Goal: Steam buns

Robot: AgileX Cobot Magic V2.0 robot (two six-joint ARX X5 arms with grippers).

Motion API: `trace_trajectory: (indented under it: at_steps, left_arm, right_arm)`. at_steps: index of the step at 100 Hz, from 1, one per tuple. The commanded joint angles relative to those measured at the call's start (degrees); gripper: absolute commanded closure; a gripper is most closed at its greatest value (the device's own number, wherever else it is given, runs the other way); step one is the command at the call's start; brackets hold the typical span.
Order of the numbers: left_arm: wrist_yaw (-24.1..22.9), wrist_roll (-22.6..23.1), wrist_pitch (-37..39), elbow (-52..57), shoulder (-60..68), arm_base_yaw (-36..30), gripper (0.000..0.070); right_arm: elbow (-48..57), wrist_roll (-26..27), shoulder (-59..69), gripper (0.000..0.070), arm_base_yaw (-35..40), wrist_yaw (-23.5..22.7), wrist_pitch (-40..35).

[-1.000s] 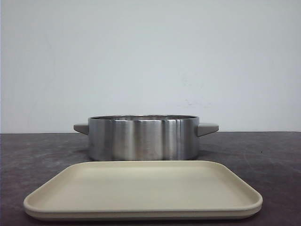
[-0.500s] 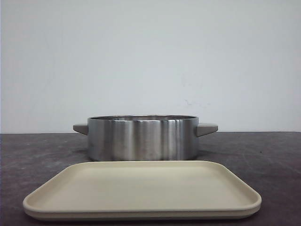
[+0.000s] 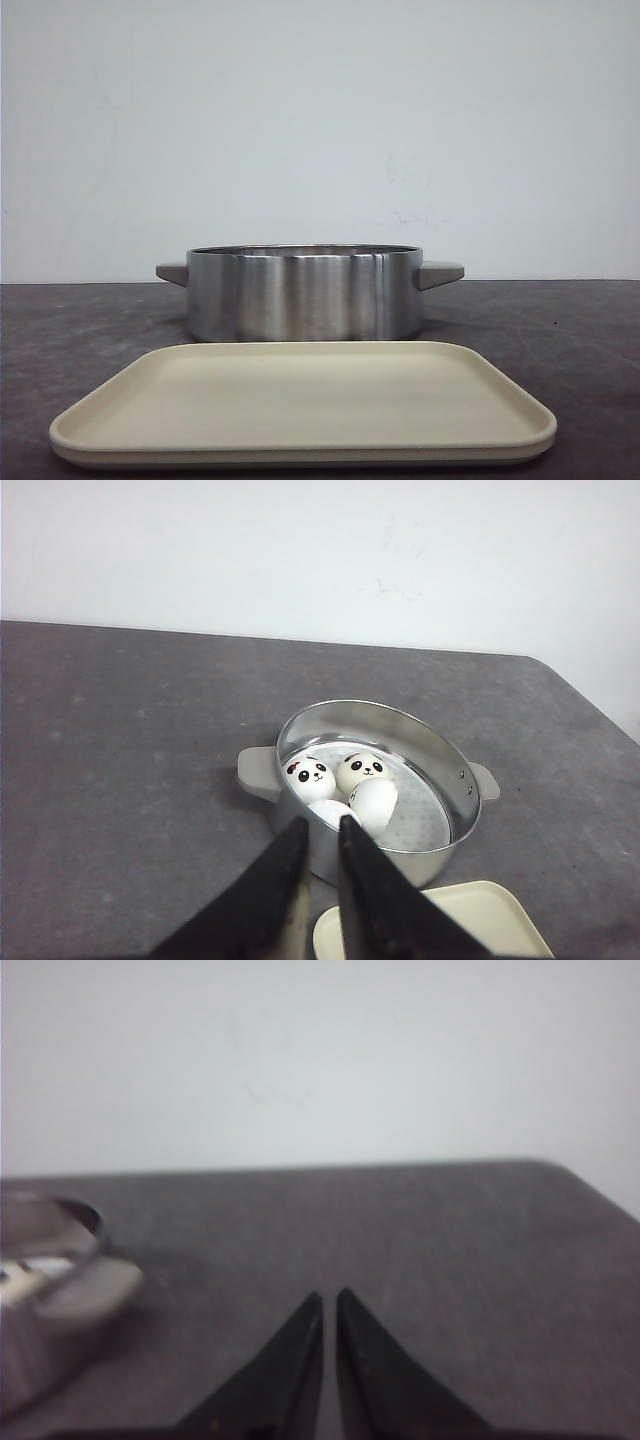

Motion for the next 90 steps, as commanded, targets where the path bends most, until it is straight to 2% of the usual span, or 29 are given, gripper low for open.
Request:
trace_trajectory:
  at_steps: [1, 7, 27, 43, 90]
  left_arm:
    - [-0.3, -0.1, 0.5, 0.4, 0.2, -0.5, 0.0694]
    - [-0.3, -0.1, 0.5, 0.4, 0.2, -0.5, 0.0695]
    - [-0.3, -0.1, 0.5, 0.4, 0.2, -0.5, 0.0695]
    - [-0.3, -0.1, 0.5, 0.4, 0.2, -0.5, 0.0694]
    - [-0.3, -0.1, 0.5, 0.4, 0.2, -0.5, 0.0694]
  right_arm:
    - [-0.2, -1.7, -1.7, 0.0683, -0.1, 0.0, -2.7]
    - [-0.2, -2.3, -3.5, 0.0683, -0.2, 1.0, -6.4]
    - [-0.2, -3.1, -3.3, 0.0683, 0.2, 4.1, -12.0]
    - [-0.2, -6.1, -3.3, 0.0682, 0.3, 4.5, -12.0]
    - [-0.2, -6.1, -3.3, 0.0683, 0.3, 3.7, -11.3]
